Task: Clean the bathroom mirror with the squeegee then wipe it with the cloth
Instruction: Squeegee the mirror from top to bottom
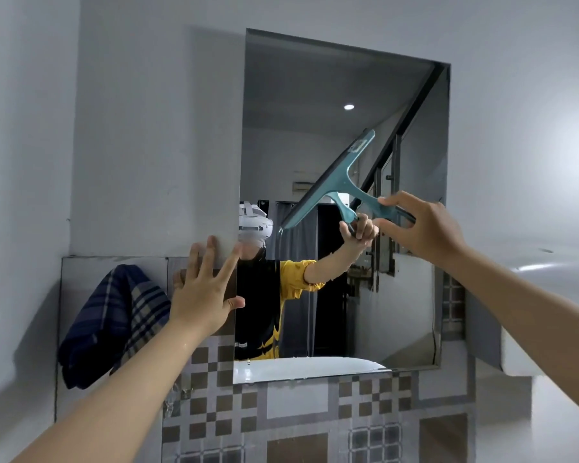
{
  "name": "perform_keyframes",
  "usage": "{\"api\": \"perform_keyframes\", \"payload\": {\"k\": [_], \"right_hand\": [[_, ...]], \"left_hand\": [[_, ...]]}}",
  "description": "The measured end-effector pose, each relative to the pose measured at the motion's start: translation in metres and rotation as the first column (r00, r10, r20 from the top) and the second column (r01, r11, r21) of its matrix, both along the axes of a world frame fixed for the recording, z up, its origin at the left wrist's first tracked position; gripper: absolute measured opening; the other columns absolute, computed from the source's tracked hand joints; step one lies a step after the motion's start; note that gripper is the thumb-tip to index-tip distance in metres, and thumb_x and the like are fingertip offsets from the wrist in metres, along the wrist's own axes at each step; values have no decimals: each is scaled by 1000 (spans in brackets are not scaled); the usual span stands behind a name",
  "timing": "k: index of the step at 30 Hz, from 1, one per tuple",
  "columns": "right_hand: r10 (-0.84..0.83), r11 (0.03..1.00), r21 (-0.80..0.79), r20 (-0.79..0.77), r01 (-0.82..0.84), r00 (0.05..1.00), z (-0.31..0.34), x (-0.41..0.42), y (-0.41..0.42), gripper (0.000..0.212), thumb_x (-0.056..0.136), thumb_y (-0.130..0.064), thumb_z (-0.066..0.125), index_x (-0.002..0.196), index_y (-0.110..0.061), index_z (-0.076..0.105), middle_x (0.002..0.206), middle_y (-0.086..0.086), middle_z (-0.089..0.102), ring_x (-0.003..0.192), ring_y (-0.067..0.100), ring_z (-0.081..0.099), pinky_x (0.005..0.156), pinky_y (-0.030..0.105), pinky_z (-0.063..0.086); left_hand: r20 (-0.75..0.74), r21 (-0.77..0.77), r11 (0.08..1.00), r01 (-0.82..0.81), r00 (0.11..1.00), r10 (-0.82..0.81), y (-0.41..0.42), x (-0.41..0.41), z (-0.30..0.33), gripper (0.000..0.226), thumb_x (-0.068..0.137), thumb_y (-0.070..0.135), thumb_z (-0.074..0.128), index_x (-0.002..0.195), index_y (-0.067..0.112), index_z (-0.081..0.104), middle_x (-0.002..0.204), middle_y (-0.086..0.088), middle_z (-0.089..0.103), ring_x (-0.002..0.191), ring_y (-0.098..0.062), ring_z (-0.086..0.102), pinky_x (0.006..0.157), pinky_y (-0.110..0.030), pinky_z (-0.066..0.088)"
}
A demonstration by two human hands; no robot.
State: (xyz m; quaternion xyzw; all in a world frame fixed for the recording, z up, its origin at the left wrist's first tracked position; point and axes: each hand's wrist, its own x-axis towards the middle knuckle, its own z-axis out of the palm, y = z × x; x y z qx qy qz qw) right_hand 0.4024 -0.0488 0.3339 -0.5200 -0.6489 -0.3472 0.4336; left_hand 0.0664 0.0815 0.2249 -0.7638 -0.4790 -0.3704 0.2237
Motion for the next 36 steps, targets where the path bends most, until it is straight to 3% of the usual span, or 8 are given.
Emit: {"api": "perform_keyframes", "payload": {"k": [9,14,17,19,23,27,32,36], "right_hand": [[-20,1000,0,-255,21,967,-36,73,-28,32,82,-34,72,109,-18,65,53,-6,46,43,15,35,47,26,31],[27,999,-16,-353,-34,935,-48,68,-27,28,84,-30,72,108,-20,62,61,-9,54,45,17,43,47,26,39],[29,1000,4,-422,-30,906,-62,65,-20,31,80,-45,67,106,-29,60,65,-5,61,47,15,51,47,27,45],[-3,999,28,-440,17,898,-70,61,-17,30,79,-50,64,104,-34,59,65,-6,60,48,12,49,48,21,38],[-12,999,26,-477,27,879,-75,47,-20,28,86,-33,69,108,-19,61,82,-2,60,58,9,51,46,6,31],[72,997,30,-558,-67,827,-80,37,-19,27,86,-32,69,107,-19,60,91,3,64,63,19,55,51,19,40],[95,995,58,-664,-76,742,-84,13,-17,24,87,-36,66,104,-23,56,104,-1,62,69,13,59,59,29,50],[90,993,19,-744,-114,662,-87,-12,-14,19,91,-36,60,102,-24,49,94,3,60,57,17,56,47,38,55]], "left_hand": [[-1,-3,1000,-27,1000,27,2,1,0,102,79,55,56,139,45,-26,156,-7,-23,141,-33,-22,106,-66,20],[5,8,1000,-22,1000,22,4,1,-1,104,78,53,60,140,45,-23,157,-9,-17,142,-35,-17,102,-69,26],[12,6,1000,-18,1000,18,3,2,0,103,78,53,61,141,44,-21,157,-9,-16,143,-35,-16,103,-69,24],[16,4,1000,-14,1000,14,3,2,-1,103,78,53,61,142,44,-19,158,-9,-15,143,-35,-15,103,-69,26],[23,2,1000,-12,1000,12,3,2,-1,104,78,53,61,141,45,-21,157,-8,-16,143,-35,-16,102,-69,26],[23,5,1000,-11,1000,11,3,2,-1,103,77,53,61,142,44,-19,158,-9,-15,143,-35,-15,102,-70,24],[23,5,1000,-19,1000,19,4,3,-1,103,78,54,61,142,43,-18,158,-9,-15,143,-36,-15,102,-70,24],[20,0,1000,-28,999,28,2,4,-1,101,79,55,57,141,43,-22,157,-9,-16,143,-36,-16,104,-69,21]]}}
